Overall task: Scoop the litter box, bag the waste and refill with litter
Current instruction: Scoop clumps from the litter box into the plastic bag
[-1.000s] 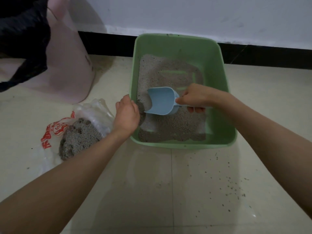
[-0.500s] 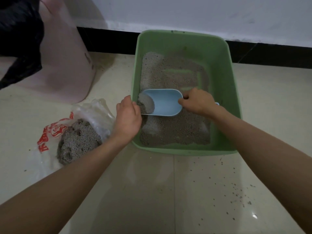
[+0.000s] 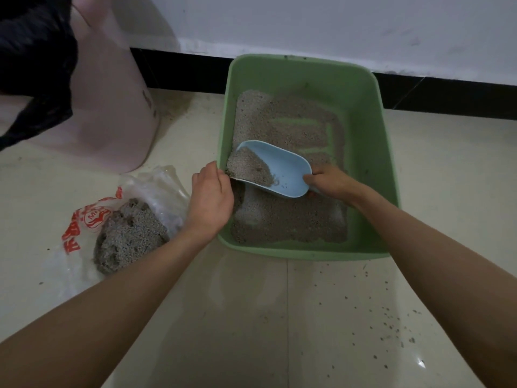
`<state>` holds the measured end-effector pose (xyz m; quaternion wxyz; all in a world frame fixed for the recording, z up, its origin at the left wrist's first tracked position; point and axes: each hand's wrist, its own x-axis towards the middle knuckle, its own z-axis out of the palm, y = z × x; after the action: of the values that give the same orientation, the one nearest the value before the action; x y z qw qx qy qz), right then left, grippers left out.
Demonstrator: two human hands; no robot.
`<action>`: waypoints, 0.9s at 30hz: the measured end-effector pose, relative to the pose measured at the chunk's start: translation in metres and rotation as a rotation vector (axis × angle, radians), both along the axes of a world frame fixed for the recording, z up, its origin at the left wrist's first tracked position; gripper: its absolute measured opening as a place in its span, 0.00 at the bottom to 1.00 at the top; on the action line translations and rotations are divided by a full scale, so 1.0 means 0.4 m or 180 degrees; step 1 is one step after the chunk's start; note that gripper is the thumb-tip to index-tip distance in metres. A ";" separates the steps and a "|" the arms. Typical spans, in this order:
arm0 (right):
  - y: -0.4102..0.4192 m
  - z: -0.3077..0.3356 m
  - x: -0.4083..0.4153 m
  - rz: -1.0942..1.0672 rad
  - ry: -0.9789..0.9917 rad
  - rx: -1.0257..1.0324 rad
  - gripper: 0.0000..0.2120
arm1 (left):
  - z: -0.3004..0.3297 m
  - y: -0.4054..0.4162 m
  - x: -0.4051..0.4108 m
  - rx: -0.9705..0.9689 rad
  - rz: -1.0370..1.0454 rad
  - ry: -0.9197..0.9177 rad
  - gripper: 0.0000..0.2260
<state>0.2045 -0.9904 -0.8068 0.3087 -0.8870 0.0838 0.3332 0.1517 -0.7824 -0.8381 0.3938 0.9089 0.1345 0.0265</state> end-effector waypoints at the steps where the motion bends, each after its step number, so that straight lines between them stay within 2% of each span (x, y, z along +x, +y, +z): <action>1: -0.001 0.004 -0.007 -0.0040 0.0024 0.0016 0.19 | 0.001 0.000 0.000 0.0006 -0.0016 -0.0008 0.11; 7: -0.024 0.034 -0.045 -0.0214 -0.0071 0.0078 0.18 | 0.002 0.000 -0.001 0.0161 -0.0113 -0.0010 0.12; 13: -0.039 0.093 -0.078 -0.0511 -0.0222 0.0245 0.13 | 0.016 0.002 -0.002 0.0271 -0.0274 0.0368 0.13; 19: -0.005 0.185 -0.128 -0.0471 -0.0579 0.0384 0.13 | 0.046 0.105 -0.006 0.0126 -0.1149 0.0837 0.18; 23: 0.060 0.224 -0.168 -0.0310 -0.0625 0.0488 0.13 | 0.116 0.205 -0.048 0.0559 -0.1395 0.0810 0.17; 27: 0.148 0.225 -0.204 -0.0042 -0.0410 0.0514 0.15 | 0.118 0.367 -0.107 0.1060 -0.1188 0.0853 0.17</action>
<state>0.1229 -0.9312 -0.7168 0.3862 -0.8782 0.0424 0.2790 0.1088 -0.6356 -0.7910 0.2158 0.9655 0.0096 -0.1451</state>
